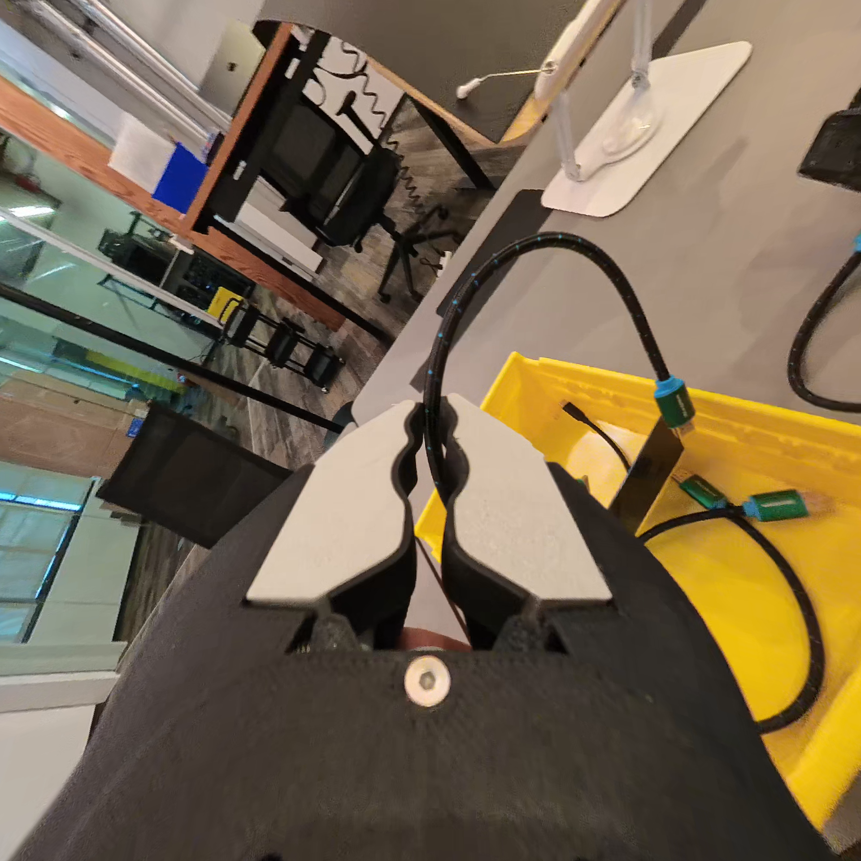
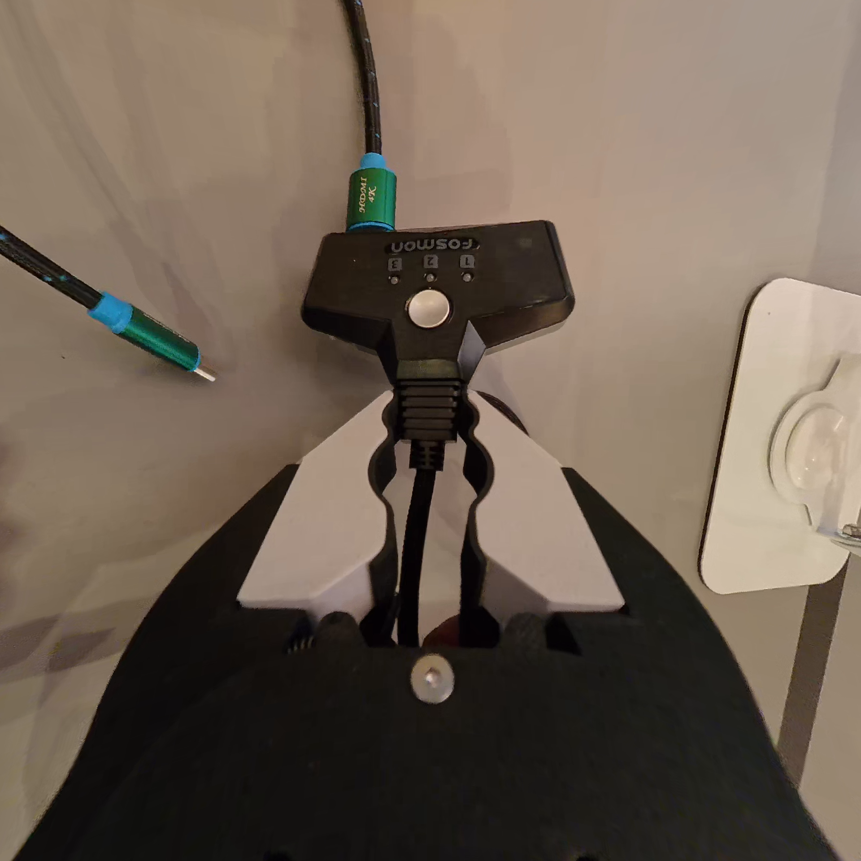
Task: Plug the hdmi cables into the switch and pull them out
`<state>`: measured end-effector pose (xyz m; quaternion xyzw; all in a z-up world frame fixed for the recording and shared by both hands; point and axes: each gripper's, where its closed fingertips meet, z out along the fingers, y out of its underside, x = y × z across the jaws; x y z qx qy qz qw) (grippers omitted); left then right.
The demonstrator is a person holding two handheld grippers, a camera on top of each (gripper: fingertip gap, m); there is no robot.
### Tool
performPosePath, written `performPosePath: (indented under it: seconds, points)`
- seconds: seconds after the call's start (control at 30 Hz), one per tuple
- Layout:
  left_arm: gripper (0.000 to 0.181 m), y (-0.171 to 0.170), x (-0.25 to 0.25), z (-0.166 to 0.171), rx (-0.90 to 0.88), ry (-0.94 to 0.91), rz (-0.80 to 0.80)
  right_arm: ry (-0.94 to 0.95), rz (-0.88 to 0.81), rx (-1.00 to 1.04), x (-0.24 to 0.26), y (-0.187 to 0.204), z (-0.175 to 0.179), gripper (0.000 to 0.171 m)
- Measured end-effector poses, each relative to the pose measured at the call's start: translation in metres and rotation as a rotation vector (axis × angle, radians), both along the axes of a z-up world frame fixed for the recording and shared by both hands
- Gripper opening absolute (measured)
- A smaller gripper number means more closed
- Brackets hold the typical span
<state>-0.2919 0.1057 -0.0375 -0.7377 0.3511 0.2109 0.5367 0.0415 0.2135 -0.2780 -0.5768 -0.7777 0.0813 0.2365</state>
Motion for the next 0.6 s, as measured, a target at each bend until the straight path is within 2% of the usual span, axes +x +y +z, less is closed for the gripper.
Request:
performPosePath:
  seconds: [0.27,0.43,0.6]
  points:
    - [0.006,0.001,0.007,0.023,0.08,-0.038,0.026,-0.015,0.005,-0.044,-0.002,-0.009,-0.005,0.024]
    - [0.006,0.005,0.027,0.031,0.101,-0.058,0.008,-0.12,-0.042,-0.046,0.018,-0.008,-0.003,0.046]
    - [0.006,0.014,0.053,0.035,0.124,-0.077,-0.014,-0.118,-0.082,-0.044,0.029,-0.006,0.015,0.049]
